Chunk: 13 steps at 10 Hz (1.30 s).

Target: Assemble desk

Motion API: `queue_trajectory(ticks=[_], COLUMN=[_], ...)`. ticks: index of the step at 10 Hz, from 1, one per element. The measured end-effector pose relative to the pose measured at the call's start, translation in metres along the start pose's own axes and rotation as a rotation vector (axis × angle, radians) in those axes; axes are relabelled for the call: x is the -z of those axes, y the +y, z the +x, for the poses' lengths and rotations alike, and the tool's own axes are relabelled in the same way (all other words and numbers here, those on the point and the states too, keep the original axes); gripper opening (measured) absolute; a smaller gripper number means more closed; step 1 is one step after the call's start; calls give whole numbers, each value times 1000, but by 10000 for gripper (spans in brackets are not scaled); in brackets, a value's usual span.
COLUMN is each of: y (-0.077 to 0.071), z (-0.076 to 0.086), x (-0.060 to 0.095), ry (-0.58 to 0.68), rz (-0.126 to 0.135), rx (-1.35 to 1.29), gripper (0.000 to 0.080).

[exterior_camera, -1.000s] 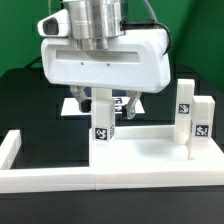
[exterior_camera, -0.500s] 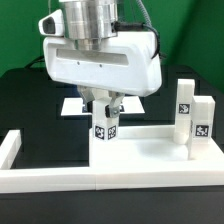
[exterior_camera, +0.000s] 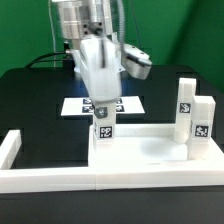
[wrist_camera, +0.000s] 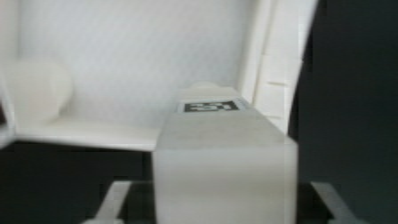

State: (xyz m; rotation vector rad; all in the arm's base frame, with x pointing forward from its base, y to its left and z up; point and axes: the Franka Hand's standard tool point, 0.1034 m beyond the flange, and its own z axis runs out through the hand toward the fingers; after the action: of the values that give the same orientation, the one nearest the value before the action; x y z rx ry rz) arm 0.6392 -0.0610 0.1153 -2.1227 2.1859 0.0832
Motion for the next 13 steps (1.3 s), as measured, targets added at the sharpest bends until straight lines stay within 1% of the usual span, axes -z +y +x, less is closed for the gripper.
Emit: queue_trajectory(ticks=[1,2,4,7,9,10,11,12,13], y=[-1,-1,0,2,2,0,-4,-8,-11], z=[0,1,2,4,4,2,-6,-12,-17], x=[0,0,-2,-3,-4,0,14,30,43], ry=[-23,-28,-20,-8,-7,-8,-20,-36,-50], rz=[11,15,15,10,10,17,38,60,74], rx=[-124,-227,-333,-360,-359,-356,-347,-342,-338], gripper=[295,295,301,307,568,568,633,644,644])
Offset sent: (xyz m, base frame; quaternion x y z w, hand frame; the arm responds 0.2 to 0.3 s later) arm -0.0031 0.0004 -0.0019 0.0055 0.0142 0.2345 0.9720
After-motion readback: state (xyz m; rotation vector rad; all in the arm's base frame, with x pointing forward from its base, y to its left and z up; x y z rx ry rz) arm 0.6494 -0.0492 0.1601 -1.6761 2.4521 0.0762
